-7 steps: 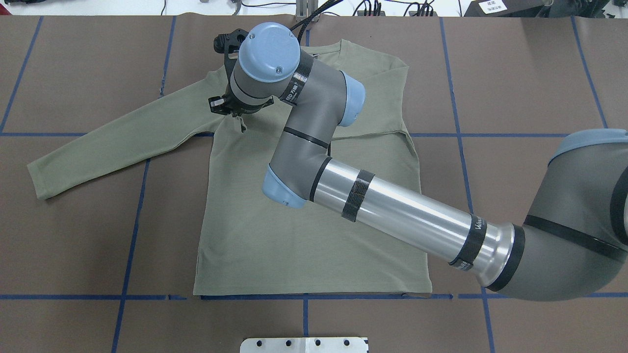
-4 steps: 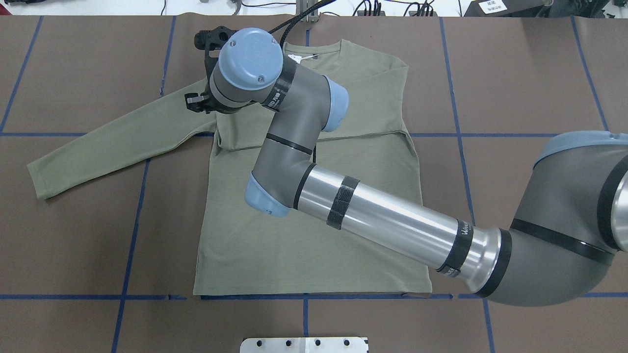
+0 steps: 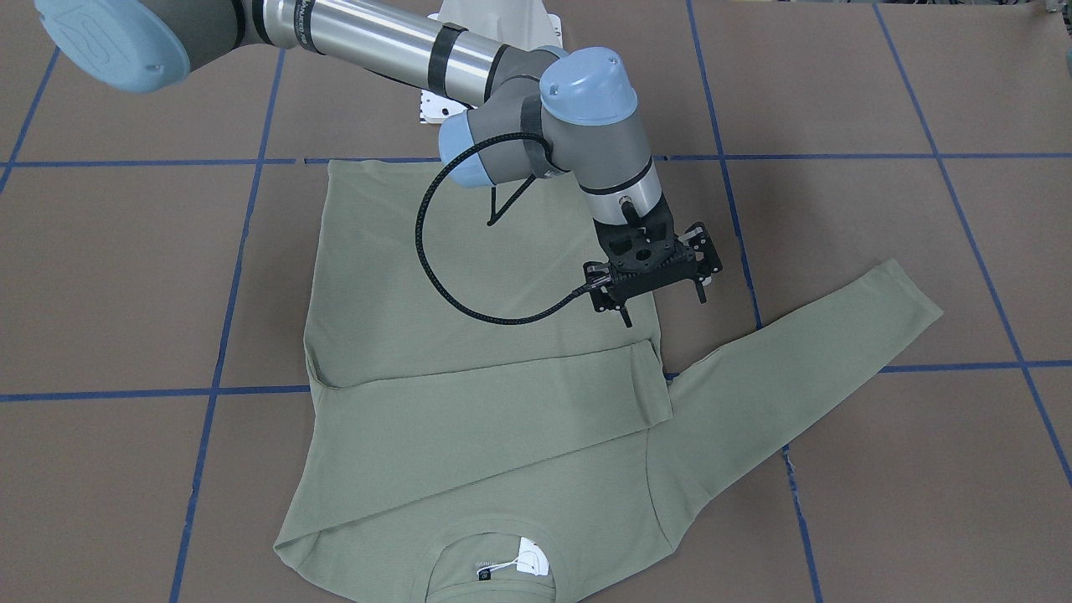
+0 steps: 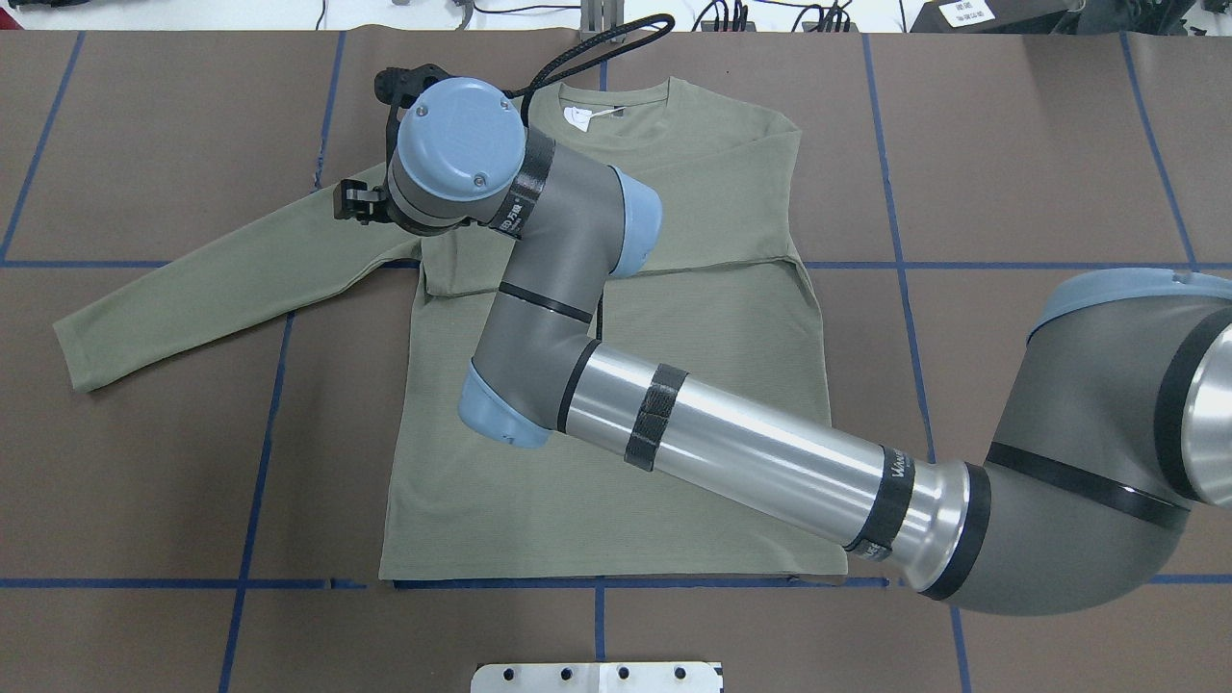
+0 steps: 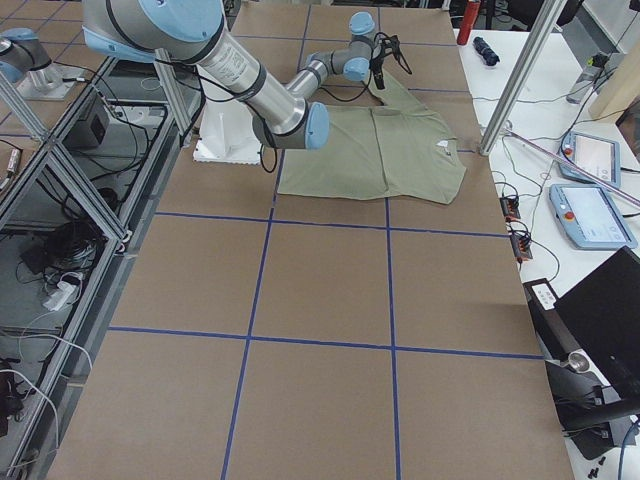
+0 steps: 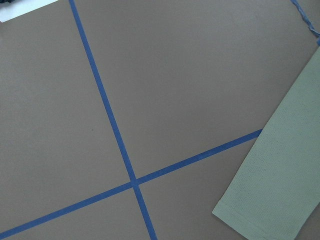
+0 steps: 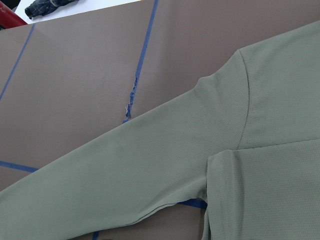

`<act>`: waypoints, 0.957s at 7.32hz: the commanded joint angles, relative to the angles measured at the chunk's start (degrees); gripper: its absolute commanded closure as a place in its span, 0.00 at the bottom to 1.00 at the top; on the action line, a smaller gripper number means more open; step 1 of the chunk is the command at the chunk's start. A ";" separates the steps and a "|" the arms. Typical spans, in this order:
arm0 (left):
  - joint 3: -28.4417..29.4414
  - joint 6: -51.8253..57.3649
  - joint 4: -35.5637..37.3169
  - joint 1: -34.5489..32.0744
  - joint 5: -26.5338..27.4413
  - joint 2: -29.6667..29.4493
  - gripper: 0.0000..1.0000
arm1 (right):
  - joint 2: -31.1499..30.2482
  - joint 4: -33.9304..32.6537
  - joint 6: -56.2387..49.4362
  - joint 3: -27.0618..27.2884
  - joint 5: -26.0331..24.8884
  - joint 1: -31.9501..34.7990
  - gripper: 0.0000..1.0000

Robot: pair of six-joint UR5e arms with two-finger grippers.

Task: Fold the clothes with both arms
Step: 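Release the sleeve and raise the right gripper away from the shirt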

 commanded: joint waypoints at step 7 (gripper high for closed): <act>0.61 -57.76 -28.83 27.13 17.52 7.63 0.00 | -31.82 -41.46 -23.69 38.70 21.29 20.55 0.00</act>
